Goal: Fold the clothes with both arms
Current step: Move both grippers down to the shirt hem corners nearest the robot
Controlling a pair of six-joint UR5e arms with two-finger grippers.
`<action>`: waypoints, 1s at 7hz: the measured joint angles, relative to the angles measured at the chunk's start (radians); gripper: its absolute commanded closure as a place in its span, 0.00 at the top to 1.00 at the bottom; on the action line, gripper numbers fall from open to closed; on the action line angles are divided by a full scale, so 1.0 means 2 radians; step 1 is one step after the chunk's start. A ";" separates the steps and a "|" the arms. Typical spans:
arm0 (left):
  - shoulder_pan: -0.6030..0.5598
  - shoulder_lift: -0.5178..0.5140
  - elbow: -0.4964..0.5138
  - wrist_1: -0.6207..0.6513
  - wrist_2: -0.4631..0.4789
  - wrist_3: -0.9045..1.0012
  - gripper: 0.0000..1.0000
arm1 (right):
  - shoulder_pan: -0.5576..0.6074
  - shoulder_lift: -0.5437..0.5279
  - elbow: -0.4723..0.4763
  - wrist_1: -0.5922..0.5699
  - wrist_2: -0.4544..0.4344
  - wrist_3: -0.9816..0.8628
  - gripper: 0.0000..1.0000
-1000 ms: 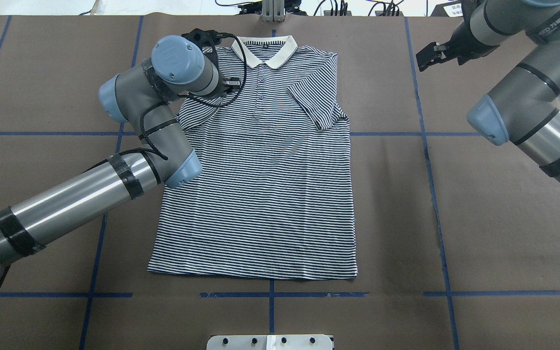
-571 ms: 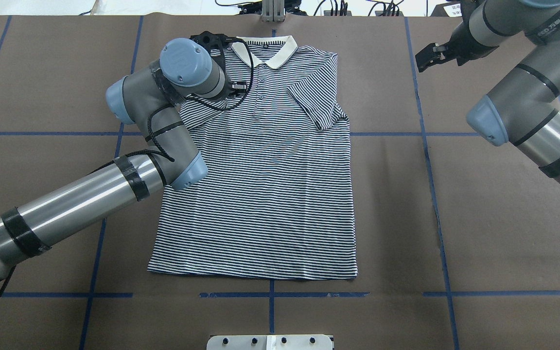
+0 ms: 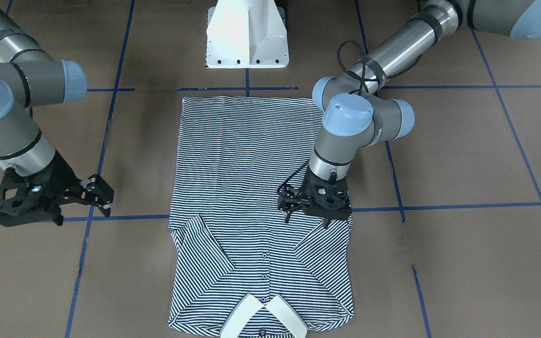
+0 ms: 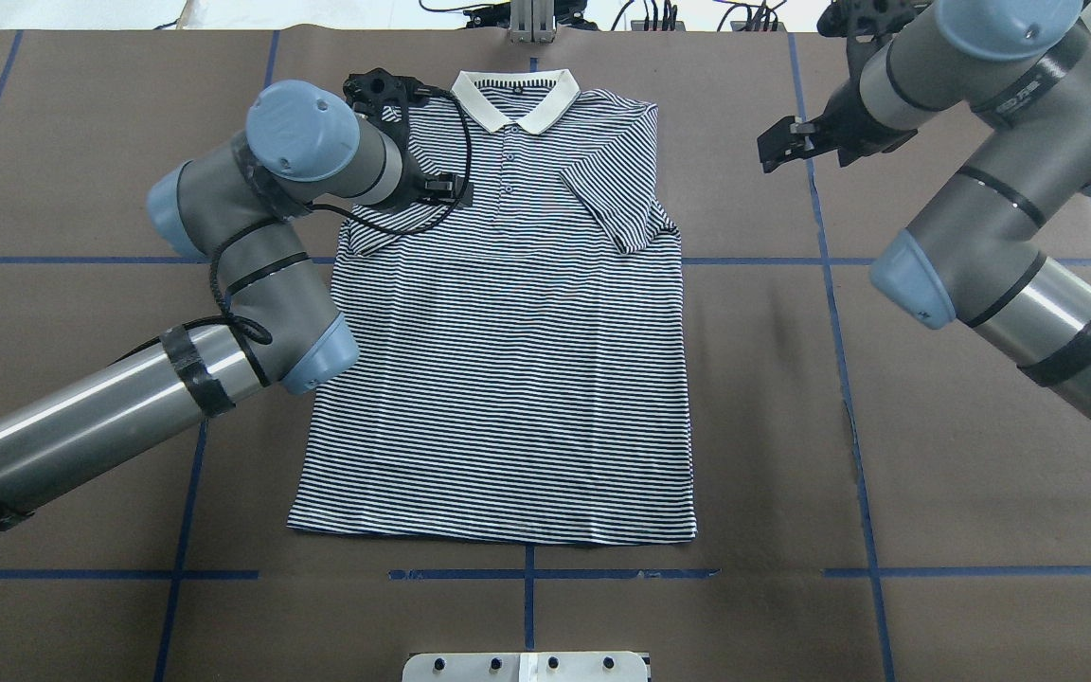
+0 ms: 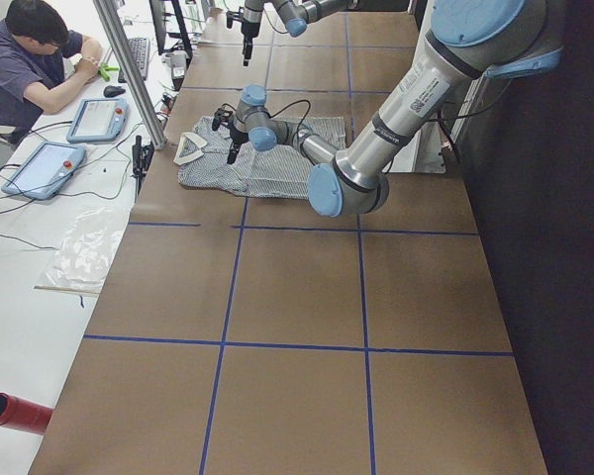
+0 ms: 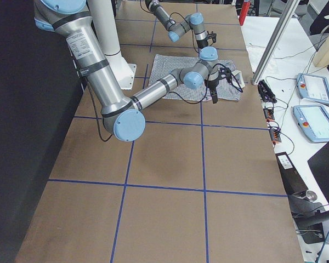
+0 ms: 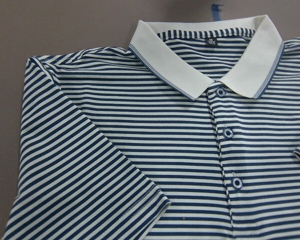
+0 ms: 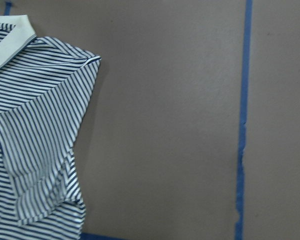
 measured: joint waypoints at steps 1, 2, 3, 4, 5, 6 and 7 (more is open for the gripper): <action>0.000 0.026 -0.045 0.014 -0.006 0.002 1.00 | -0.028 -0.008 0.030 0.000 -0.009 0.049 1.00; 0.000 0.052 -0.088 0.025 -0.014 0.002 1.00 | -0.066 -0.026 0.072 -0.002 -0.032 0.103 1.00; 0.002 0.084 -0.132 0.029 -0.021 0.002 1.00 | -0.114 -0.050 0.116 -0.004 -0.069 0.166 1.00; 0.008 0.125 -0.179 0.030 -0.023 0.000 1.00 | -0.174 -0.075 0.155 -0.007 -0.121 0.230 0.95; 0.020 0.170 -0.226 0.030 -0.023 -0.004 1.00 | -0.235 -0.098 0.186 -0.010 -0.176 0.293 0.86; 0.033 0.220 -0.272 0.028 -0.023 -0.007 1.00 | -0.294 -0.117 0.216 -0.020 -0.227 0.358 0.76; 0.048 0.269 -0.312 0.020 -0.023 -0.029 0.77 | -0.344 -0.129 0.244 -0.042 -0.269 0.420 0.72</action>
